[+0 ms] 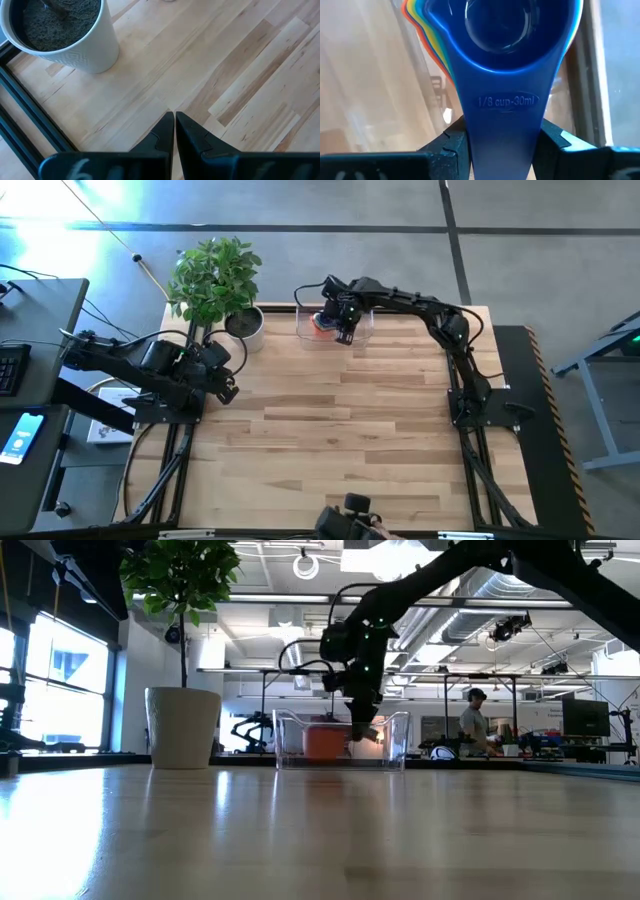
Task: Nest measuring cups in basket
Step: Put the nested measuring cups into the transparent bin, then return to Home Position
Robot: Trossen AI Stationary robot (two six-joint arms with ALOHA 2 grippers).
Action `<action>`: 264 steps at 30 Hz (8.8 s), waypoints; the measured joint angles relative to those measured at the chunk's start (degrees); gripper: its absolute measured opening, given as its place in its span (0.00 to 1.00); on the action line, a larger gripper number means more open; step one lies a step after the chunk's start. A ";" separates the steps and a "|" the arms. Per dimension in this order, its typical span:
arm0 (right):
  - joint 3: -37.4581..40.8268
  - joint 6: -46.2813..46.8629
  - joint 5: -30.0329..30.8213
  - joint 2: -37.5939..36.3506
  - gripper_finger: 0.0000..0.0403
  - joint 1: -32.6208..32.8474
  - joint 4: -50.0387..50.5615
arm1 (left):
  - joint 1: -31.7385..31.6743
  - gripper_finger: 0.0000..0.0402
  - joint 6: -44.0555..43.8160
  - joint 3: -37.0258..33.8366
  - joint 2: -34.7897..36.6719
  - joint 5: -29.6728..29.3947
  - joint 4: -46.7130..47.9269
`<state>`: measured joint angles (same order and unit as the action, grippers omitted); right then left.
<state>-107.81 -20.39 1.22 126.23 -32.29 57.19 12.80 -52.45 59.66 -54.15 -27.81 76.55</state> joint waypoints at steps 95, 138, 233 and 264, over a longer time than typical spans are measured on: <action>-19.97 11.67 -16.21 1.27 0.44 0.84 23.39 | 0.04 0.02 0.39 -1.58 3.56 -0.14 -3.10; -25.62 34.85 -2.56 -16.66 0.44 23.94 1.12 | -0.02 0.02 39.04 -53.29 53.90 13.29 -57.94; 103.49 47.75 10.62 -123.53 0.44 40.17 -47.69 | -0.01 0.02 43.65 -53.44 53.64 3.43 -59.67; 103.49 48.47 10.55 -123.53 0.44 40.17 -47.61 | 0.00 0.02 43.65 -53.46 53.64 3.41 -59.67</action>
<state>-4.32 28.08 11.77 2.70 7.88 9.58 12.80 -8.80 6.20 -0.51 -24.41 16.88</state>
